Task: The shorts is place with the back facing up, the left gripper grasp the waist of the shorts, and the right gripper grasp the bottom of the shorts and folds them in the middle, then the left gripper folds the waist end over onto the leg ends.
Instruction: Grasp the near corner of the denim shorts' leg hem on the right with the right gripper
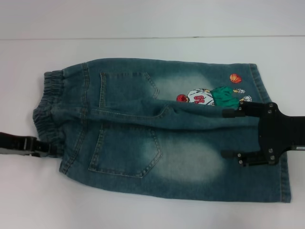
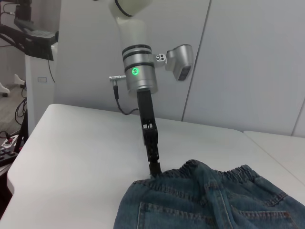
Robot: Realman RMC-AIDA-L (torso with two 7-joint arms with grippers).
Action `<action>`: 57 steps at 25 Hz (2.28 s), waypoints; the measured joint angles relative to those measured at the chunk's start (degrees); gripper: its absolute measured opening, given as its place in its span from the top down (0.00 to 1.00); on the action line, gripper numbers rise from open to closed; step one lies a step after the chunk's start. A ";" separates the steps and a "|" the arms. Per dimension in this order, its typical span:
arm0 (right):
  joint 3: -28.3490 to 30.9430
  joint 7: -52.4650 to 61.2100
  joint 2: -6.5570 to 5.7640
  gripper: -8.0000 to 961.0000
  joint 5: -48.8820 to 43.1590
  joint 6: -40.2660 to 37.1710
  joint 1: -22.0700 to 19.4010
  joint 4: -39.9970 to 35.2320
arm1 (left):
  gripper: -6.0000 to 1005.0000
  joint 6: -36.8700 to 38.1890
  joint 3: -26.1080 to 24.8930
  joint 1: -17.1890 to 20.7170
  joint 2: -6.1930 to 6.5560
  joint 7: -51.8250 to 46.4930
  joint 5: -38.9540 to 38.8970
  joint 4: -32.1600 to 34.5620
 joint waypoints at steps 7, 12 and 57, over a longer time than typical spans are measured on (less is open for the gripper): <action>0.09 0.00 0.00 0.10 0.00 -0.01 -0.08 0.01 | 0.59 -1.84 2.25 -0.12 -0.70 0.07 0.03 -0.01; 0.25 -0.06 0.00 0.10 0.00 0.02 -0.41 0.06 | 0.79 -2.02 2.28 -0.18 -0.70 0.12 -0.36 0.13; -9.55 35.69 -6.76 0.11 -38.97 -10.43 13.39 -8.16 | 0.94 -2.11 0.86 -1.27 -0.59 -0.05 -7.35 4.40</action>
